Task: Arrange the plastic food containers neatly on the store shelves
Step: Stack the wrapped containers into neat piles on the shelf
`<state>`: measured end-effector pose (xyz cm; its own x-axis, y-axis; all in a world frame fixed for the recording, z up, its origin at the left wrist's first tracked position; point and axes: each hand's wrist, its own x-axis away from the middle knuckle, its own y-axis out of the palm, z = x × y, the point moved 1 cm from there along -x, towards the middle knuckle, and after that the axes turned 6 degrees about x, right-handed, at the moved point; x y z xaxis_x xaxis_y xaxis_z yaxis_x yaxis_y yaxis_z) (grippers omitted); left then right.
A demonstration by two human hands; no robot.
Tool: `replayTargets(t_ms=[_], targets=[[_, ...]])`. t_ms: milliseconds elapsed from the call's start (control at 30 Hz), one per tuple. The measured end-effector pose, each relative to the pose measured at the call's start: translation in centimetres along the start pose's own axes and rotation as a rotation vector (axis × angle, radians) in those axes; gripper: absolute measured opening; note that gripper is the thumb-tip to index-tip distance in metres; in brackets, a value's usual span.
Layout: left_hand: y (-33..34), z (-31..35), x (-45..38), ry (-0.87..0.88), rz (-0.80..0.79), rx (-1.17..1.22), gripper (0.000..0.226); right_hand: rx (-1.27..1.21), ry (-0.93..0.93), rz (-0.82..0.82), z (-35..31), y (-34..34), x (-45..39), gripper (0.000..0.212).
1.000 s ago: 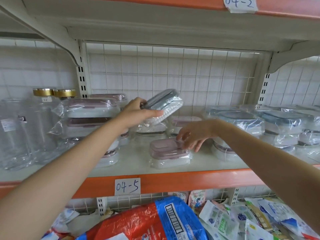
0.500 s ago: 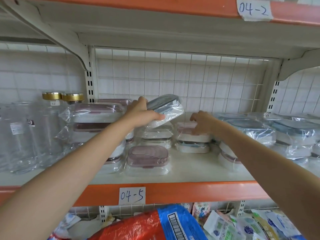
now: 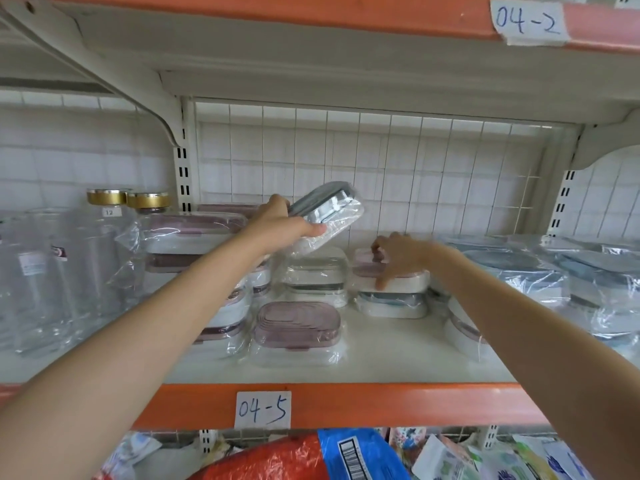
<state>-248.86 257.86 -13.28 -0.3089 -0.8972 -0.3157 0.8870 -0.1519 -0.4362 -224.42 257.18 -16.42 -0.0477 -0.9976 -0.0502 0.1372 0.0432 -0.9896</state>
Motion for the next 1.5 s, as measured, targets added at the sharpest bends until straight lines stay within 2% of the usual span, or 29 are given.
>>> replayTargets(t_ms=[133,300,433,533,633,700,800,900,1000,1100,1200,1267,1333,1433,1500], targets=[[-0.4,0.9,-0.1,0.006,0.037,-0.004,0.062,-0.002,-0.116,0.050,-2.4,-1.2,3.5,0.087],[-0.5,1.4,-0.2,0.024,0.020,-0.016,0.051,-0.116,-0.174,0.084,-3.9,-2.6,7.0,0.080],[-0.5,1.9,-0.1,0.021,0.005,-0.015,0.042,-0.398,-0.343,0.028,-7.3,-1.7,6.4,0.076],[-0.6,1.9,0.0,0.015,0.009,-0.022,0.035,-0.572,-0.386,-0.019,-9.4,0.4,5.1,0.071],[-0.7,1.8,0.1,0.007,0.013,-0.051,0.037,-0.683,-0.421,-0.051,-9.8,1.7,4.1,0.076],[-0.6,1.7,0.0,0.007,0.006,-0.057,0.036,-0.637,-0.431,-0.046,-9.3,1.9,4.0,0.082],[-0.3,1.7,-0.2,0.017,0.005,-0.043,0.039,-0.573,-0.340,-0.043,-8.2,2.1,4.3,0.086],[0.2,1.8,-0.2,0.023,-0.003,-0.037,0.039,-0.636,-0.325,0.004,-8.4,2.5,4.9,0.082],[0.6,1.7,-0.1,0.030,-0.014,-0.057,0.033,-0.686,-0.329,-0.102,-7.9,2.1,5.4,0.094],[0.5,1.2,0.2,0.070,0.010,-0.121,0.031,-0.505,-0.190,-0.168,-4.6,0.0,6.0,0.094],[1.0,0.9,0.3,0.119,0.030,-0.274,0.043,-0.288,-0.029,-0.054,-1.1,-2.6,6.9,0.069],[2.0,0.9,0.2,0.151,0.004,-0.338,0.054,-0.279,0.003,0.032,0.3,-4.0,7.0,0.093],[3.6,0.9,0.2,0.186,-0.065,-0.363,0.071,-0.294,-0.071,0.094,0.3,-4.8,6.9,0.111],[5.9,1.1,0.5,0.270,-0.177,-0.343,0.086,-0.223,-0.181,0.099,-1.0,-4.7,5.8,0.111],[6.5,0.8,0.5,0.298,-0.225,-0.384,0.090,-0.171,-0.187,0.106,-1.5,-4.2,4.8,0.094]])
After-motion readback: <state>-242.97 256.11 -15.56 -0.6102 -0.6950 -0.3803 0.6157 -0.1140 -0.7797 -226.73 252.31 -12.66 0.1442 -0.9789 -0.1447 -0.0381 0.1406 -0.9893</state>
